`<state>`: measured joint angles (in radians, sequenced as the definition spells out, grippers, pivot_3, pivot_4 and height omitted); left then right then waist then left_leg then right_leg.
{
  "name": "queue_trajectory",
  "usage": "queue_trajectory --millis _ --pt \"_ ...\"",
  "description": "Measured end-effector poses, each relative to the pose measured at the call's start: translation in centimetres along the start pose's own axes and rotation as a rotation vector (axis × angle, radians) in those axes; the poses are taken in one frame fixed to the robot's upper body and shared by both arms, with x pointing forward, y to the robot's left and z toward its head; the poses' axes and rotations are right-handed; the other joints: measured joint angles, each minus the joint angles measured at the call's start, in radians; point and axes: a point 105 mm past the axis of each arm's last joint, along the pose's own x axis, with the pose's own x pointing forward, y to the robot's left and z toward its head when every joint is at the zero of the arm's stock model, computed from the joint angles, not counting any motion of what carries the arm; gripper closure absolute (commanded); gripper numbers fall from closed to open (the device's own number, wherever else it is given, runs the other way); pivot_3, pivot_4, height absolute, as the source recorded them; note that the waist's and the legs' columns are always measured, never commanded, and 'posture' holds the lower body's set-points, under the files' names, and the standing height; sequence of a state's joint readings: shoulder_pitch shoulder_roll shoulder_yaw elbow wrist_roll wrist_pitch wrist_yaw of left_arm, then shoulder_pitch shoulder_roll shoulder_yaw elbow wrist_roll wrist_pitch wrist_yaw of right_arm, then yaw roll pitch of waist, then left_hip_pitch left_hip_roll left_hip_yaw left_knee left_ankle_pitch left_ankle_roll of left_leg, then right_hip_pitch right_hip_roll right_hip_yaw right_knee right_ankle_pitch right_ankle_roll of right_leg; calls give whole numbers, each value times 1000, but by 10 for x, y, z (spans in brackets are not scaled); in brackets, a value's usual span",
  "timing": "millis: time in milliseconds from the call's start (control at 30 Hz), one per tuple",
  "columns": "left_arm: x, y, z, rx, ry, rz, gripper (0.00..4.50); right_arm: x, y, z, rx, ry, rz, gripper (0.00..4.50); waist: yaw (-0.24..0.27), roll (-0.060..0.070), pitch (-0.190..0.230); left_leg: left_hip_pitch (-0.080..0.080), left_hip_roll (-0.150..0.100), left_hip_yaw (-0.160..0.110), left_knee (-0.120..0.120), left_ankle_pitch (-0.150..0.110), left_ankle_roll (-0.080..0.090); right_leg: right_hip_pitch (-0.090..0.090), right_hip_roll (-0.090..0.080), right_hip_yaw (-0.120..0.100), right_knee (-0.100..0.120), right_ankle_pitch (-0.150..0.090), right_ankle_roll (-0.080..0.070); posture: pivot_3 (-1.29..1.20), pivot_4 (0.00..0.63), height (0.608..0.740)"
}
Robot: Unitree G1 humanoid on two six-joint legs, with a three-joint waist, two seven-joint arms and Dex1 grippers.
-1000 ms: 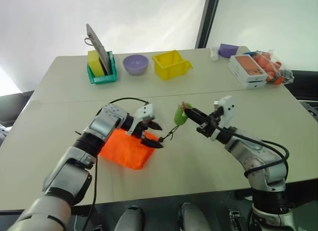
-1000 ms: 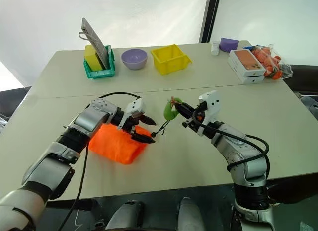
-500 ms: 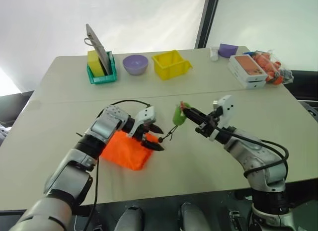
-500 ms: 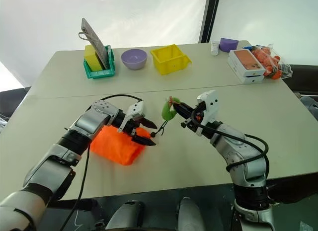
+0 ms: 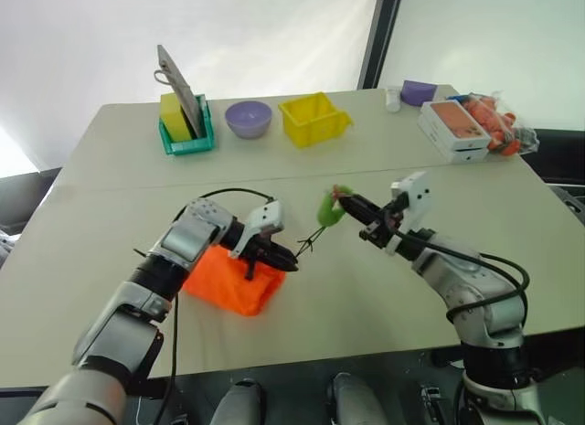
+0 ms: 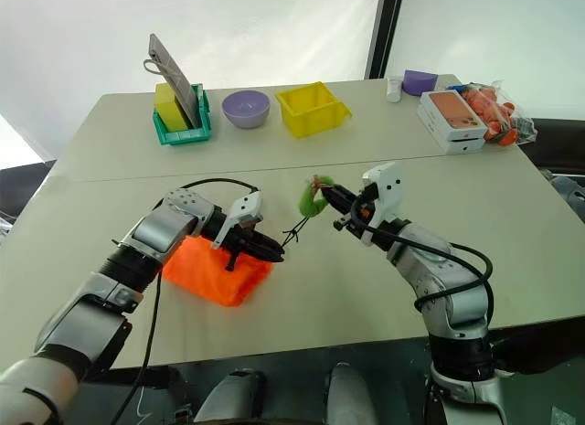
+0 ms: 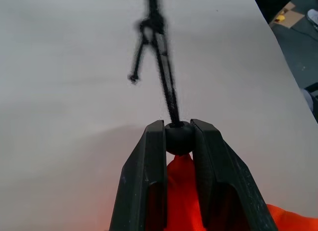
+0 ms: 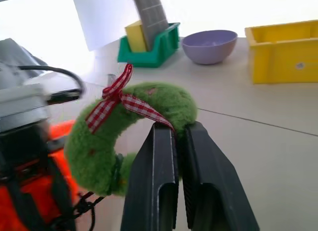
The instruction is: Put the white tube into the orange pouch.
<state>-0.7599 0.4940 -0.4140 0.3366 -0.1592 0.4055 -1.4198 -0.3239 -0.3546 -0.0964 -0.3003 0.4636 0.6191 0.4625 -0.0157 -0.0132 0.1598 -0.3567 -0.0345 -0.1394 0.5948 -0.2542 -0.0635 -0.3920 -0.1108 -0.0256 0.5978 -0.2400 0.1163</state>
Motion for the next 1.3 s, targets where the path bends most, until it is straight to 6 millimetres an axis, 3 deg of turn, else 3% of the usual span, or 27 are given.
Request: queue_trajectory --millis 133,233,300,400,433,500,633,667,767,867,1167,1300 --pt "-7 -8 -8 21 34 4 4289 -2 -51 -13 -26 55 -266 4500 1 1 0 0 0 0 0 0 0 0 0 0 0 2 -4 0 150 740" --pt "-12 -14 -13 42 56 6 4289 -6 -76 -20 -37 82 -401 4500 1 1 0 0 0 0 0 0 0 0 0 0 0 2 -4 0 150 740" --pt "-15 -20 -17 55 70 11 4289 -9 -87 -24 -40 94 -461 4500 -2 1 -1 0 0 0 -1 0 0 0 0 0 0 2 -4 0 150 740" --pt "-16 -24 -20 45 69 23 4289 -9 -88 -30 -43 116 -465 4500 -2 2 0 0 0 0 -1 0 0 0 0 0 0 2 -4 0 150 740" --pt "-16 -24 -22 29 60 31 3228 -8 -86 -30 -49 122 -452 4149 -2 2 0 0 0 0 0 0 0 0 0 0 0 2 -4 0 150 740" --pt "-16 -22 -23 -17 25 63 2348 -7 -82 -32 -64 138 -415 3408 -1 2 0 0 0 0 0 0 0 0 0 0 0 1 -2 0 150 740" --pt "-27 -8 -13 -80 -78 197 269 -11 -67 -39 -100 181 -300 1328 0 2 0 0 0 0 0 0 1 1 0 0 0 0 0 0 150 740" --pt "-34 -5 -11 -102 -114 244 260 -14 -62 -42 -114 191 -267 817 -2 2 0 0 0 0 0 0 1 1 0 0 0 0 0 0 150 740" --pt "-58 -2 -8 -152 -196 367 260 -25 -54 -49 -137 216 -205 817 -6 2 0 0 0 0 0 0 1 0 0 0 0 0 0 0 150 740" --pt "-88 -3 -18 -194 -233 520 260 -37 -52 -49 -157 206 -159 817 -6 2 0 1 0 0 0 0 1 1 0 0 0 0 0 0 150 740" --pt "-172 -21 -92 -394 -291 1072 260 -78 -56 -54 -76 174 -53 817 4 1 0 1 0 0 1 0 1 2 -1 0 -1 -1 -2 0 150 740" --pt "-175 -34 -114 -446 -311 1171 260 -83 -59 -56 -56 179 -38 817 6 0 -1 1 0 1 2 0 1 3 -1 0 -1 -2 -5 0 150 740"
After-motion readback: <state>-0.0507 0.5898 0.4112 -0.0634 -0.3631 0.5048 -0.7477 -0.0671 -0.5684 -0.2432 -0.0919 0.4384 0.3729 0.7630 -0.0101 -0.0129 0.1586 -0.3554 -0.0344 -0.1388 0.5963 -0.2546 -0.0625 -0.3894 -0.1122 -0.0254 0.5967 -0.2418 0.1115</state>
